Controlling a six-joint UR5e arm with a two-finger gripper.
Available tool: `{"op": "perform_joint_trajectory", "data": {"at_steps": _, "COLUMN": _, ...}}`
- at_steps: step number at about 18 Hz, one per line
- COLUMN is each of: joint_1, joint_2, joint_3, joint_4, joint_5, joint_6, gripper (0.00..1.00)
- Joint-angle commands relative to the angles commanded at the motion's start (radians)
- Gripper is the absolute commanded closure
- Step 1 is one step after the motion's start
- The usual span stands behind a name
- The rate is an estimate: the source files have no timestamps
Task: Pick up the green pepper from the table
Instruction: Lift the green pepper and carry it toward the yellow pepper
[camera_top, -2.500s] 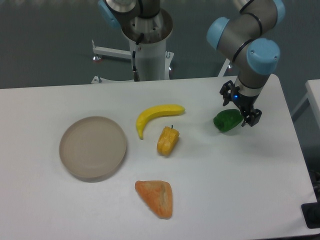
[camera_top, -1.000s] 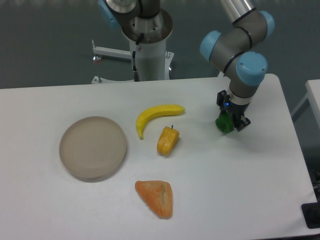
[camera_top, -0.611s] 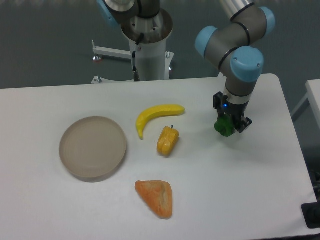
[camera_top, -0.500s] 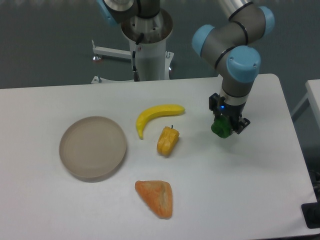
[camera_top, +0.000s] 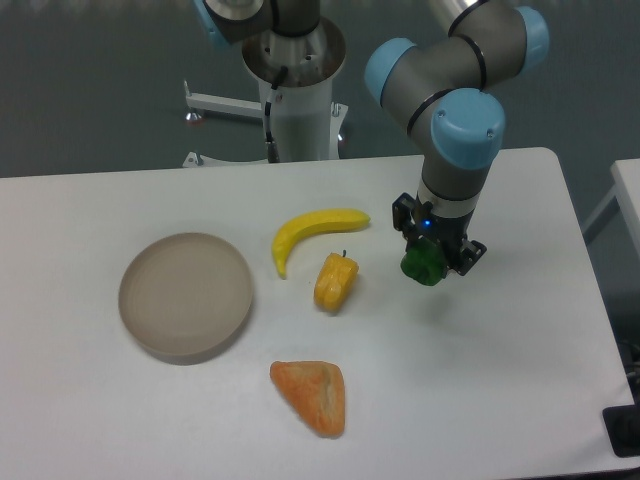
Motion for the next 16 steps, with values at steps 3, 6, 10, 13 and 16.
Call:
{"op": "perform_joint_trajectory", "data": {"at_steps": 3, "joint_1": -0.002, "joint_2": -0.012, "joint_3": 0.006, "joint_4": -0.002, "joint_5": 0.001, "joint_6": 0.011, "gripper": 0.7}}
{"op": "perform_joint_trajectory", "data": {"at_steps": 6, "joint_1": -0.002, "joint_2": -0.017, "joint_3": 0.008, "joint_4": -0.015, "joint_5": 0.005, "joint_6": 0.109, "gripper": 0.7}}
{"op": "perform_joint_trajectory", "data": {"at_steps": 10, "joint_1": 0.006, "joint_2": -0.017, "joint_3": 0.003, "joint_4": -0.02, "joint_5": 0.014, "joint_6": 0.221, "gripper": 0.7}}
{"op": "perform_joint_trajectory", "data": {"at_steps": 13, "joint_1": 0.006, "joint_2": -0.017, "joint_3": 0.003, "joint_4": -0.02, "joint_5": 0.014, "joint_6": 0.224, "gripper": 0.7}}
{"op": "perform_joint_trajectory", "data": {"at_steps": 16, "joint_1": 0.006, "joint_2": -0.017, "joint_3": 0.003, "joint_4": -0.02, "joint_5": 0.014, "joint_6": 0.223, "gripper": 0.7}}
